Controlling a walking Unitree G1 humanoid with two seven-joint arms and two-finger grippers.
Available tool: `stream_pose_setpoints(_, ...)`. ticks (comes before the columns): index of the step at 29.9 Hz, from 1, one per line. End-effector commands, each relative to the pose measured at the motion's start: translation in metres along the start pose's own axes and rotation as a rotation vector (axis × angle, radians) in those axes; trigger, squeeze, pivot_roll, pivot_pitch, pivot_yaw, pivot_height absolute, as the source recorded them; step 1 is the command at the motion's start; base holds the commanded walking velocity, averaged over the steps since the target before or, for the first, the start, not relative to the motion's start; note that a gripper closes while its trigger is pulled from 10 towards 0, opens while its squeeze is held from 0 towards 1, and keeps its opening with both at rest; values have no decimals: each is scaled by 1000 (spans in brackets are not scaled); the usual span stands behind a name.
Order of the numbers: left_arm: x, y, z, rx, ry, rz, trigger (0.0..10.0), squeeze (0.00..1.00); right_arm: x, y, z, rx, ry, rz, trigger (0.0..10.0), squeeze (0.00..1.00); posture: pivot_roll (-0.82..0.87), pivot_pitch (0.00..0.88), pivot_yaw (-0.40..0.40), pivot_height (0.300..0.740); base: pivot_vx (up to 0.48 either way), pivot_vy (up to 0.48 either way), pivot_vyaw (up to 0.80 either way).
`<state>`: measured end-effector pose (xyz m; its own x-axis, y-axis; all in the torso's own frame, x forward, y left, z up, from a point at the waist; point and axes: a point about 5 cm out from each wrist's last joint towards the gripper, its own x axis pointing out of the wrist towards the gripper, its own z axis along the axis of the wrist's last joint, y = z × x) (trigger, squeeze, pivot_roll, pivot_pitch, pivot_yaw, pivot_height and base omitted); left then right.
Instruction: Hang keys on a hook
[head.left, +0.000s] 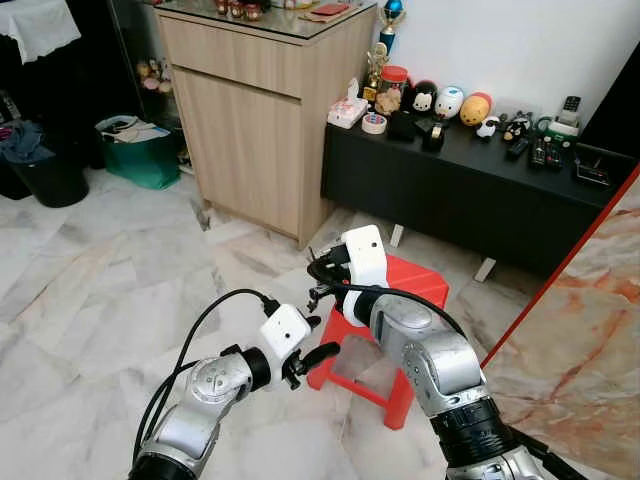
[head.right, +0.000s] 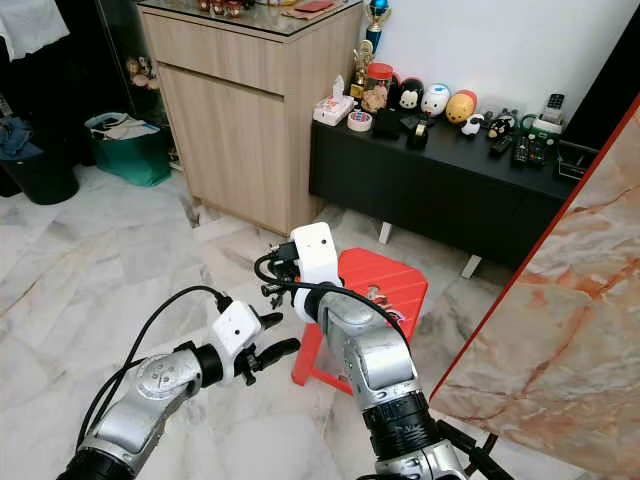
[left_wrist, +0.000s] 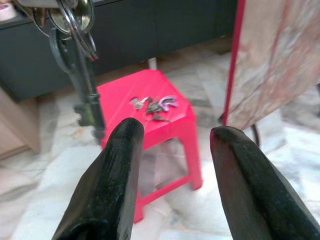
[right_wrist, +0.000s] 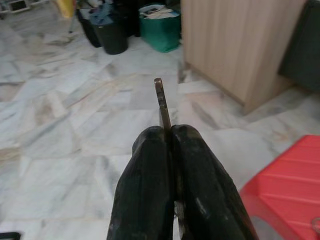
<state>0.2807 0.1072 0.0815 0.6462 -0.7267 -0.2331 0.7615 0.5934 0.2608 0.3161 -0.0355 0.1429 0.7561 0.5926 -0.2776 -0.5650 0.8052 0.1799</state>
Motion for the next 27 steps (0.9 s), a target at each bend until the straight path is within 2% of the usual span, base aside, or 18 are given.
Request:
stream_pose_setpoints(1, 6, 1, 6, 41, -15, 7, 10000, 0, -1, 7, 10, -16, -25, 36, 10000, 0, 73, 0, -93, 740, 0, 0, 0)
stream_pose_setpoints(5, 4, 7, 5, 33, -14, 45, 10000, 0, -2, 9, 10, -24, -19, 35, 10000, 0, 66, 0, -88, 740, 0, 0, 0)
stream_pose_setpoints(8, -3, 14, -5, 49, 27, 97, 10000, 0, -2, 9, 11, -18, -18, 35, 10000, 0, 73, 0, -92, 740, 0, 0, 0)
stream_pose_setpoints(15, -5, 17, -8, 45, 33, 119, 10000, 0, -3, 10, 11, -22, -9, 44, 10000, 0, 74, 0, -93, 740, 0, 0, 0)
stream_pose_setpoints(18, -9, 16, -14, 41, 58, 113, 10000, 0, -2, 11, 11, -23, -8, 42, 10000, 0, 77, 0, -94, 740, 0, 0, 0)
stream_pose_setpoints(19, -11, 19, -17, 46, 65, 145, 10000, 0, -2, 11, 11, -25, -9, 42, 10000, 0, 76, 0, -92, 740, 0, 0, 0)
stream_pose_setpoints(23, -11, 22, -15, 22, 33, 185, 10000, 0, -1, 12, 10, -26, -5, 49, 10000, 0, 78, 0, -93, 740, 0, 0, 0)
stream_pose_setpoints(27, -11, 23, -16, 26, 41, 191, 10000, 0, -1, 13, 10, -27, -3, 53, 10000, 0, 78, 0, -92, 740, 0, 0, 0)
